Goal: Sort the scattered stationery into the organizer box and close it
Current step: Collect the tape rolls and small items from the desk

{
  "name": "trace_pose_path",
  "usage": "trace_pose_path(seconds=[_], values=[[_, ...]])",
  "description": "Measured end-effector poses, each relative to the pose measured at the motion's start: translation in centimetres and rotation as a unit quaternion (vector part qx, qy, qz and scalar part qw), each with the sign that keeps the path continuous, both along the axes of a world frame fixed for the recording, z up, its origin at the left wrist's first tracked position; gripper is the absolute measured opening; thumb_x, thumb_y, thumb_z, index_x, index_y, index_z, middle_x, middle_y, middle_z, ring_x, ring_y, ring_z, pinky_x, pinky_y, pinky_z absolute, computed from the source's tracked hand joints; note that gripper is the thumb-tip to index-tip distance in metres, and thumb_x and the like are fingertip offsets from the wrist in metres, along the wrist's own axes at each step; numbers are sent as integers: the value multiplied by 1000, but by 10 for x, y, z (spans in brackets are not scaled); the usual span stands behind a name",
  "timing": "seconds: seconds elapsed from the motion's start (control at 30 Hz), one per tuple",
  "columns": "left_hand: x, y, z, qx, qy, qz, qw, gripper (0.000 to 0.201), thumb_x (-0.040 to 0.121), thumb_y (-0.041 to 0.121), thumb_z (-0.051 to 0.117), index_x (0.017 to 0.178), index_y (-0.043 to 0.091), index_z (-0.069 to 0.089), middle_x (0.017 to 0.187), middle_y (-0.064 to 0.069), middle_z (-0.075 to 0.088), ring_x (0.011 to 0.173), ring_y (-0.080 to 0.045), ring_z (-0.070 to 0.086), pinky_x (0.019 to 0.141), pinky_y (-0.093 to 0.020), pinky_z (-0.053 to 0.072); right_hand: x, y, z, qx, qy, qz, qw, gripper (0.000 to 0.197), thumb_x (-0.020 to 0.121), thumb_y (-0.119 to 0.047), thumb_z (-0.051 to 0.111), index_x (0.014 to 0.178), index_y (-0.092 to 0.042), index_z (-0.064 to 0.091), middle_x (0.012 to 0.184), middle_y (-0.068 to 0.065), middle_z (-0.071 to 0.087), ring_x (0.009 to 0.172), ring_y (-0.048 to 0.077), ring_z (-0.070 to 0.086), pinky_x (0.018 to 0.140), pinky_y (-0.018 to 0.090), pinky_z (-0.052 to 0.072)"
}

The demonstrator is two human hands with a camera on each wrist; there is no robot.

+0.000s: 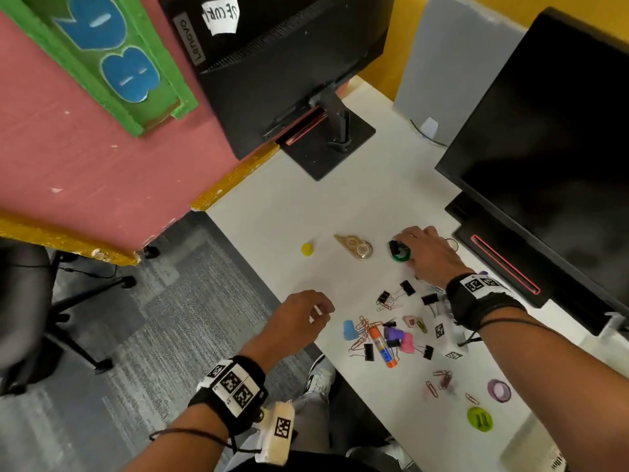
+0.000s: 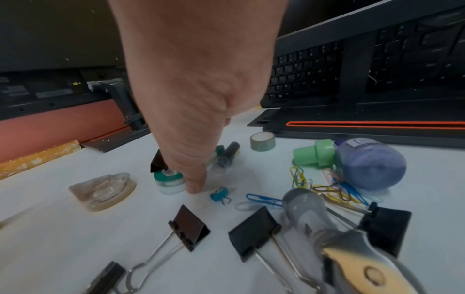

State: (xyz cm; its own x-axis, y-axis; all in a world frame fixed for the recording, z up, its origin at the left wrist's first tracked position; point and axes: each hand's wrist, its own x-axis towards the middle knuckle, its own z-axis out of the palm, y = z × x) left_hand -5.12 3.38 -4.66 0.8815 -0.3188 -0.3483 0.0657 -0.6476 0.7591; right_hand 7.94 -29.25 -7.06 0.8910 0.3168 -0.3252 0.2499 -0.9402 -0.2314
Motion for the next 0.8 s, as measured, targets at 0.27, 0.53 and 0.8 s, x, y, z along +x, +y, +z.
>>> trace_pose_path(seconds=[0.27,0.53,0.8], values=[[57,-29,-10,17,-92,-31,995,17,90,19,69,104,28,67,105,9,64,89,-11,64,81,-36,56,-19,2,11,-61,-70,24,995,46,85,-28,74,129,-22,60,120,0,63,121,26,53,112,48,28],[128,-76,-16,230,-162,-180,943,55,82,6,70,133,18,55,138,-3,48,119,-28,49,97,-44,48,-45,-1,41,-109,-70,-19,991,50,88,-38,72,133,-23,59,118,0,58,112,23,56,104,40,39],[140,-90,-30,311,-210,-257,891,62,87,13,69,143,22,45,135,-2,51,115,-27,54,100,-42,41,-96,-17,78,324,48,-379,865,57,75,-21,92,126,-24,68,115,-9,71,98,12,71,79,20,57]])
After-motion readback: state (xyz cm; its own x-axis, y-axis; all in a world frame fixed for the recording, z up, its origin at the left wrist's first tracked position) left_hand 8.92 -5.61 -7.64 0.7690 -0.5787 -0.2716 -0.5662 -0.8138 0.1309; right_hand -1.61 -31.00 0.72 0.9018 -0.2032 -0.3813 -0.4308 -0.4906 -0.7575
